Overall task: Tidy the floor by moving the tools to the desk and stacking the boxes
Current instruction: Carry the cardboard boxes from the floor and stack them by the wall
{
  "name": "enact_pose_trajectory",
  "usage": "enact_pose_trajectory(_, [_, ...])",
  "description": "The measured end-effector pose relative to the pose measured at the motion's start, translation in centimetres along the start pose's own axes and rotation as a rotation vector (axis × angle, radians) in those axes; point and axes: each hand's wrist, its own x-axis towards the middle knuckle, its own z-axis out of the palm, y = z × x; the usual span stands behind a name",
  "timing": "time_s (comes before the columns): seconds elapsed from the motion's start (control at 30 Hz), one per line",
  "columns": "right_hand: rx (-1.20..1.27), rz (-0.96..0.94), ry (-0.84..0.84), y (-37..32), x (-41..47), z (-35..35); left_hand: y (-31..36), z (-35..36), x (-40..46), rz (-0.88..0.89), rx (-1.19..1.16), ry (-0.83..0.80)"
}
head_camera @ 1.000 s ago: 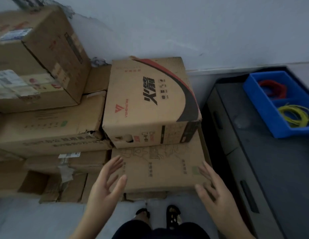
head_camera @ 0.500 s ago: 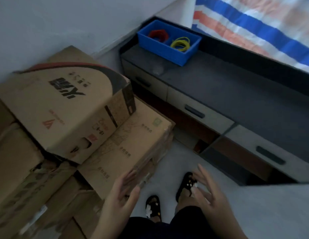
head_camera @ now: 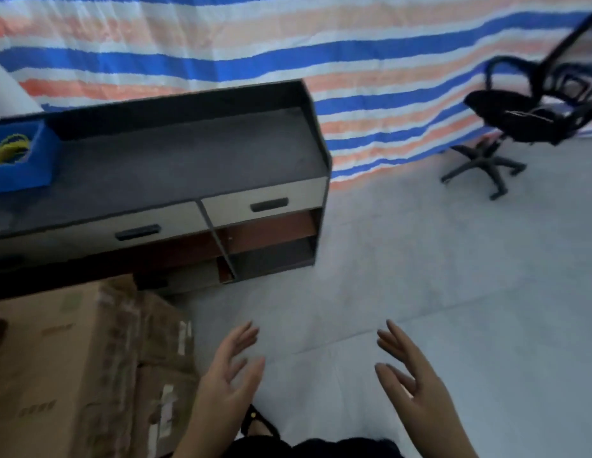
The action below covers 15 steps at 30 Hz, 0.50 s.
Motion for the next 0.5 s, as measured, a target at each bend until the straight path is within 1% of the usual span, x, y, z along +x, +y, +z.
enact_pose_trajectory(0.1, [0.038, 0.057, 0.187, 2.7, -3.4, -7.6, 1.5, 8.3, -0.6, 0.057, 0.043, -0.153])
enact_pose_trajectory(0.27, [0.098, 0.154, 0.51, 6.9, -8.7, -18.7, 3.5, 22.3, -2.7, 0.114, 0.127, -0.476])
enact_pose_trajectory(0.37, [0.128, 0.209, 0.673, 8.8, -11.3, -23.6, 4.6, 29.1, -3.9, 0.185, 0.18, -0.625])
enact_pose_trajectory(0.5, [0.154, 0.287, 0.831, 11.0, -13.3, -27.7, 6.0, 36.4, -4.1, 0.213, 0.246, -0.805])
